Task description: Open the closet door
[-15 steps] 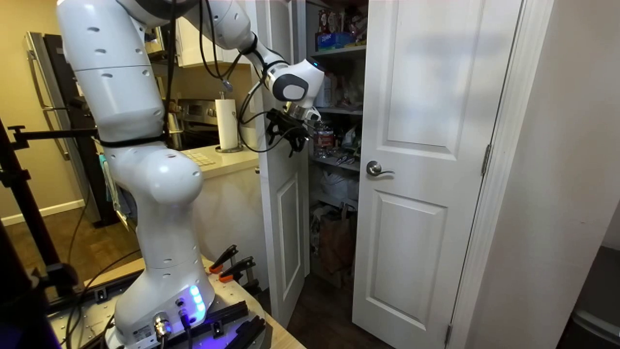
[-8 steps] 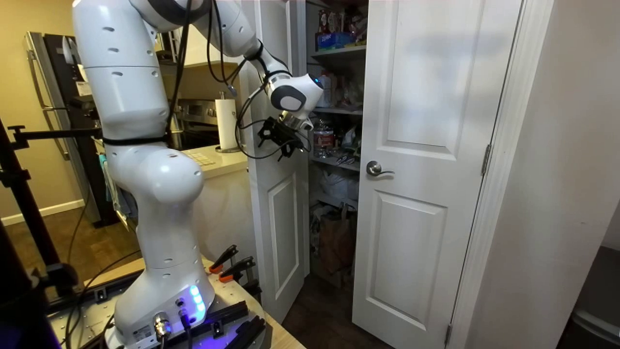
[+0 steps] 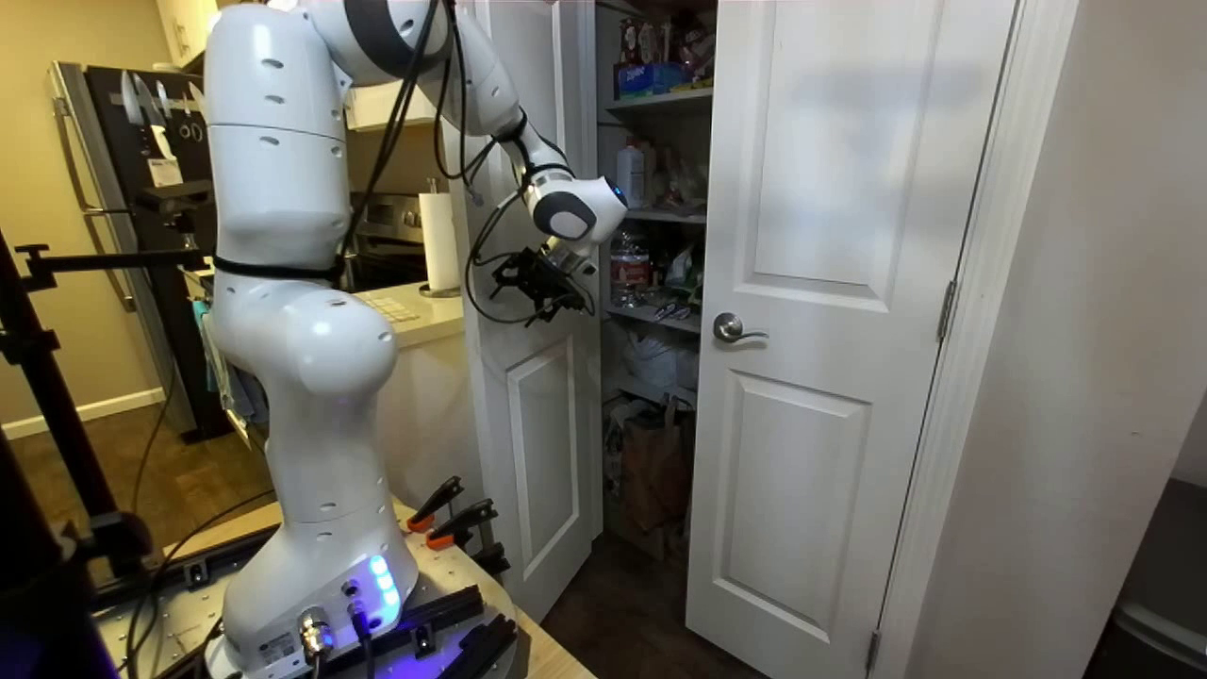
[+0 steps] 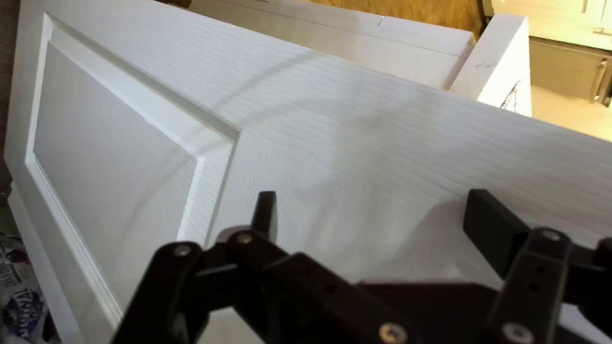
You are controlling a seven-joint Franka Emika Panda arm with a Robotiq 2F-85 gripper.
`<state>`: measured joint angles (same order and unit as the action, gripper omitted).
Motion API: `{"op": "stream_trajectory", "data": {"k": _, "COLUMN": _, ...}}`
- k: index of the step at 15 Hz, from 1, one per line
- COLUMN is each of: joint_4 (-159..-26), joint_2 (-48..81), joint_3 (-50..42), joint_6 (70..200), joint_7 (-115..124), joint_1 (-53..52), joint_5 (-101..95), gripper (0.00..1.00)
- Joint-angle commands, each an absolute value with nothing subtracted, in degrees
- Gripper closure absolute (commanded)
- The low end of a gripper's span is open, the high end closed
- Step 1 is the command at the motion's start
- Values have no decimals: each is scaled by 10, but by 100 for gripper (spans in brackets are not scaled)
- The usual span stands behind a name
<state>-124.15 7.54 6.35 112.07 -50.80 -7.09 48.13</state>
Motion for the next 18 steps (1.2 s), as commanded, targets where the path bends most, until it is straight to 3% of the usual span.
{"op": "stream_trajectory", "data": {"k": 1, "joint_4": -1206, "joint_2": 117, "joint_3": 77, "joint_6": 1093, "joint_7": -535, "joint_1": -65, "joint_5": 499, "gripper": 0}}
{"op": "stream_trajectory", "data": {"k": 18, "joint_4": -1114, "joint_2": 228, "joint_3": 112, "joint_6": 1055, "joint_7": -578, "joint_1": -60, "joint_5": 565, "gripper": 0}}
